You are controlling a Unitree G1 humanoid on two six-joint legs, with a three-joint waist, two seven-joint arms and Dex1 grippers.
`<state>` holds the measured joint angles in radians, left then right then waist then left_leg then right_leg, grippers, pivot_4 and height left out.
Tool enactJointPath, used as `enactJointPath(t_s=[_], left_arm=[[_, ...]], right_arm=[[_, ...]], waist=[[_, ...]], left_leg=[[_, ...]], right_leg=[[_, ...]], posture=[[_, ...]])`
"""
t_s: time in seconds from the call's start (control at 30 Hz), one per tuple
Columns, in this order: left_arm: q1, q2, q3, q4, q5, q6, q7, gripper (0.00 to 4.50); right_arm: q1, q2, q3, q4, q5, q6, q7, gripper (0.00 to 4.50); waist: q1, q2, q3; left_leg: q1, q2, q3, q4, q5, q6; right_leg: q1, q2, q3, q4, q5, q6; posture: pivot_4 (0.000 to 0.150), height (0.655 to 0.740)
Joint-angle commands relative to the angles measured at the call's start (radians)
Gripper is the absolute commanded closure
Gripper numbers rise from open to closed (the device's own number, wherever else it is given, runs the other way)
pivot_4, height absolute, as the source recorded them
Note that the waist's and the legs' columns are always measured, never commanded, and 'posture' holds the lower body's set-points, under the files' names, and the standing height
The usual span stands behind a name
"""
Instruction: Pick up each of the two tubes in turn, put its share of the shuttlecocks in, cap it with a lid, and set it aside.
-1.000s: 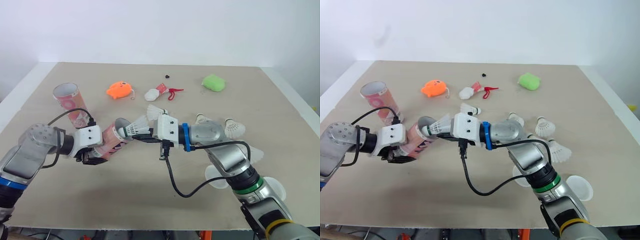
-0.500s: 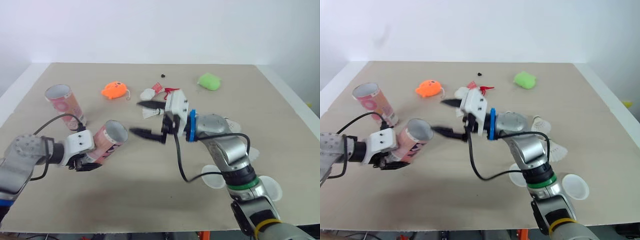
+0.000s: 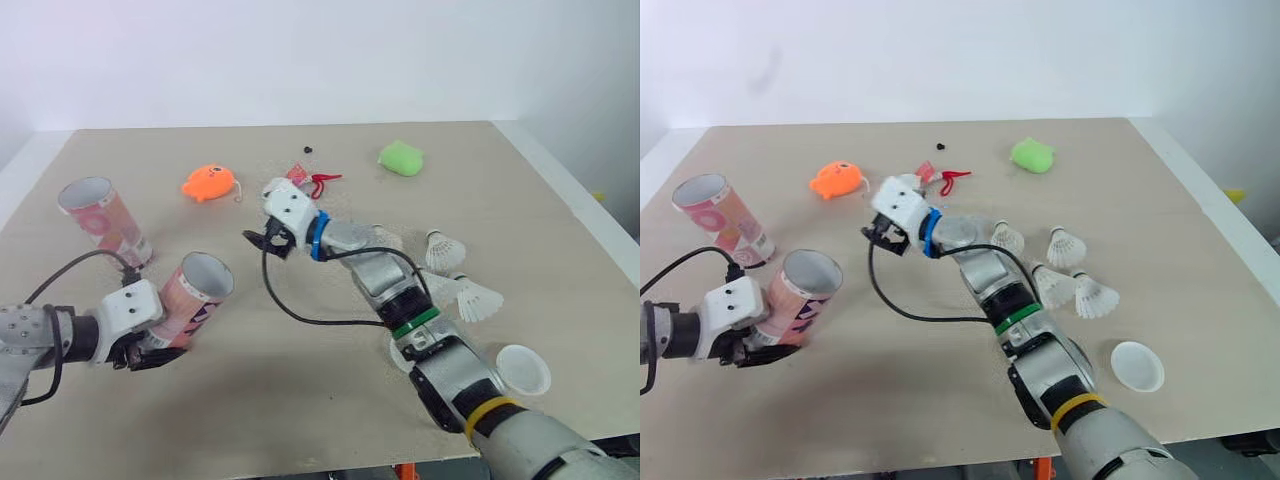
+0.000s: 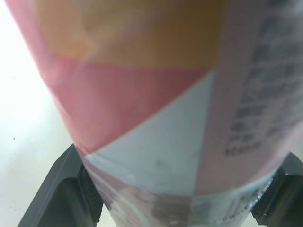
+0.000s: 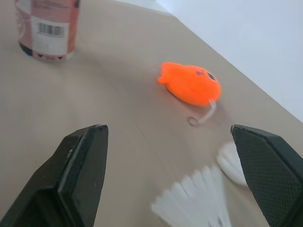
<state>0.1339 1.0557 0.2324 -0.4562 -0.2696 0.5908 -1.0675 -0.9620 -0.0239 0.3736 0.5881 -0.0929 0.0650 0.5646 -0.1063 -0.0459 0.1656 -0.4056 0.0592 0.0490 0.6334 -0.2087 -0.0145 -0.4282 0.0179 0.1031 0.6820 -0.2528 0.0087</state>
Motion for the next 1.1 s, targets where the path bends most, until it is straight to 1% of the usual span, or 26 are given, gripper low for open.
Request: enactJointPath(t_s=[0.03, 0.2, 0.37, 0.5, 0.63, 0.8, 0.97, 1.1], left_arm=[[0.032, 0.005, -0.008, -0.012, -0.006, 0.034, 0.008, 1.13], [0.035, 0.005, -0.012, -0.024, -0.018, 0.042, 0.023, 1.13], [0.014, 0.009, -0.033, -0.001, -0.019, 0.027, 0.023, 1.13], [-0.024, 0.012, -0.062, 0.026, -0.015, 0.014, 0.016, 1.13], [-0.057, 0.012, -0.089, 0.052, -0.01, 0.0, 0.007, 1.13], [-0.1, 0.01, -0.125, 0.078, -0.003, -0.013, -0.005, 1.13], [-0.146, 0.009, -0.16, 0.107, 0.002, -0.027, -0.017, 1.13], [-0.173, 0.01, -0.18, 0.127, 0.007, -0.037, -0.024, 1.13]], right_arm=[[-0.023, 0.036, 0.016, 0.012, -0.021, -0.008, 0.01, 0.09], [-0.018, 0.069, 0.008, 0.046, -0.045, 0.072, -0.018, 0.09], [-0.003, 0.057, -0.028, 0.037, -0.049, 0.134, -0.062, 0.09], [0.046, 0.026, -0.048, -0.045, -0.044, 0.195, -0.068, 0.09], [0.137, -0.01, -0.076, -0.19, -0.031, 0.287, -0.074, 0.09], [0.231, -0.036, -0.123, -0.349, -0.022, 0.396, -0.115, 0.09], [0.262, -0.042, -0.197, -0.433, -0.005, 0.462, -0.191, 0.09], [0.257, -0.029, -0.254, -0.429, 0.021, 0.481, -0.245, 0.09]], waist=[[0.0, 0.0, 0.0], [0.0, 0.0, 0.0], [0.0, 0.0, 0.0], [0.002, 0.0, 0.0], [0.005, 0.0, 0.0], [0.008, 0.0, 0.0], [0.01, 0.0, 0.0], [0.01, 0.0, 0.0]], left_leg=[[0.0, 0.0, 0.0, 0.0, 0.0, 0.0], [0.0, -0.001, 0.0, 0.0, -0.001, -0.002], [0.0, -0.002, 0.0, 0.0, -0.001, -0.002], [0.0, -0.002, -0.001, 0.0, -0.001, -0.002], [0.0, -0.004, -0.001, 0.0, -0.001, -0.003], [0.0, -0.007, -0.002, 0.001, -0.001, -0.003], [0.0, -0.01, -0.004, 0.001, 0.001, -0.003], [0.0, -0.013, -0.006, 0.001, 0.004, -0.003]], right_leg=[[0.0, 0.0, 0.0, 0.0, 0.0, 0.0], [0.0, 0.0, 0.0, 0.0, 0.0, -0.001], [0.0, 0.0, 0.0, 0.0, -0.001, -0.001], [0.001, 0.0, -0.001, 0.0, -0.001, 0.0], [0.002, -0.001, -0.002, 0.0, -0.001, 0.001], [0.003, -0.004, -0.001, 0.0, -0.005, 0.009], [0.004, -0.006, -0.001, 0.0, -0.004, 0.012], [0.006, -0.007, 0.0, 0.0, -0.003, 0.015]], posture=[[0.15, 0.74], [0.15, 0.74], [0.15, 0.74], [0.15, 0.74], [0.15, 0.74], [0.15, 0.74], [0.15, 0.74], [0.15, 0.74]])
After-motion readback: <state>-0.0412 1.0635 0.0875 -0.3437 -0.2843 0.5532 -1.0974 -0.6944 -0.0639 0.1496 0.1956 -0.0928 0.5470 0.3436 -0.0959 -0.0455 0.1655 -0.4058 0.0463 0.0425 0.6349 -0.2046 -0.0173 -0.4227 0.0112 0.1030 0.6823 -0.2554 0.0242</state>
